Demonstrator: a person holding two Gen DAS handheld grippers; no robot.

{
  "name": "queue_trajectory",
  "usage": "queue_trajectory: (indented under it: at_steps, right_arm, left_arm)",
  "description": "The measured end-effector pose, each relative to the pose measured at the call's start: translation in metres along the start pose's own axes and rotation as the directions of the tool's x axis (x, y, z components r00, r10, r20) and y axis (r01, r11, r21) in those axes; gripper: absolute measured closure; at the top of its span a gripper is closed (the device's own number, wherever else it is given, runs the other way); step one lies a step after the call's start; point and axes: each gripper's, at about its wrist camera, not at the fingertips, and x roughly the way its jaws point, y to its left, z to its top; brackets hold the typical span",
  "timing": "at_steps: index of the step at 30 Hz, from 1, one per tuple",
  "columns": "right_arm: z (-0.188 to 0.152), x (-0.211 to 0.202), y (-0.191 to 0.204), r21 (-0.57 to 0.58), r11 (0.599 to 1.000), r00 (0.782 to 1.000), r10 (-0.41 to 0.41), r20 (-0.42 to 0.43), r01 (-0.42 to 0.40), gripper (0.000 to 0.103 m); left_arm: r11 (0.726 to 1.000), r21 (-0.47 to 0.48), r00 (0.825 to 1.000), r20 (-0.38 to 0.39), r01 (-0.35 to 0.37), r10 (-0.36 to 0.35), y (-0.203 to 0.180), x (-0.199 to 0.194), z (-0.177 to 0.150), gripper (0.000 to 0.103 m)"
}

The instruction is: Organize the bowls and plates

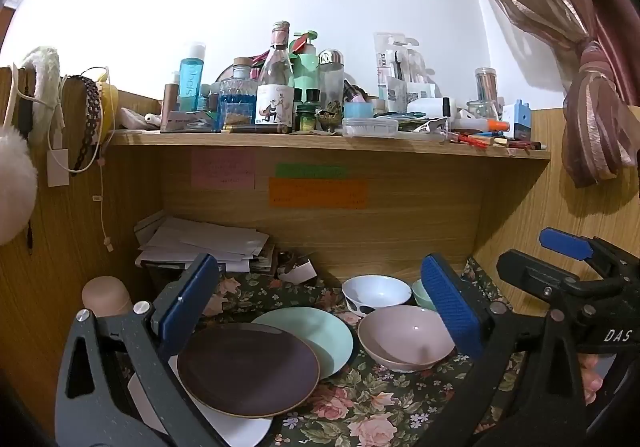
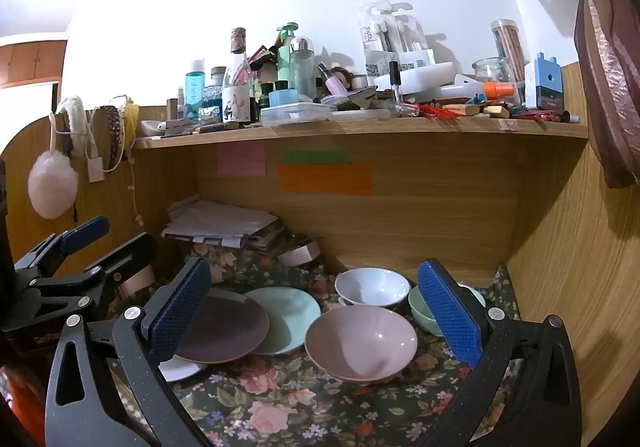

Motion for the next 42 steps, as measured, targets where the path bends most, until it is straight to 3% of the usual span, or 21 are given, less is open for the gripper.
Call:
queue_trajectory:
  at_steps: [42]
  right_arm:
    - [-0.0009,0.0033,-0.0036,0.012,1.0,1.0,0.0,-0.004,0.0,0.0]
  left_arm:
    - [1.0,-0.01,1.0,-0.005,-0.002,0.002,-0.0033,0.0023,-0.0045,0.0]
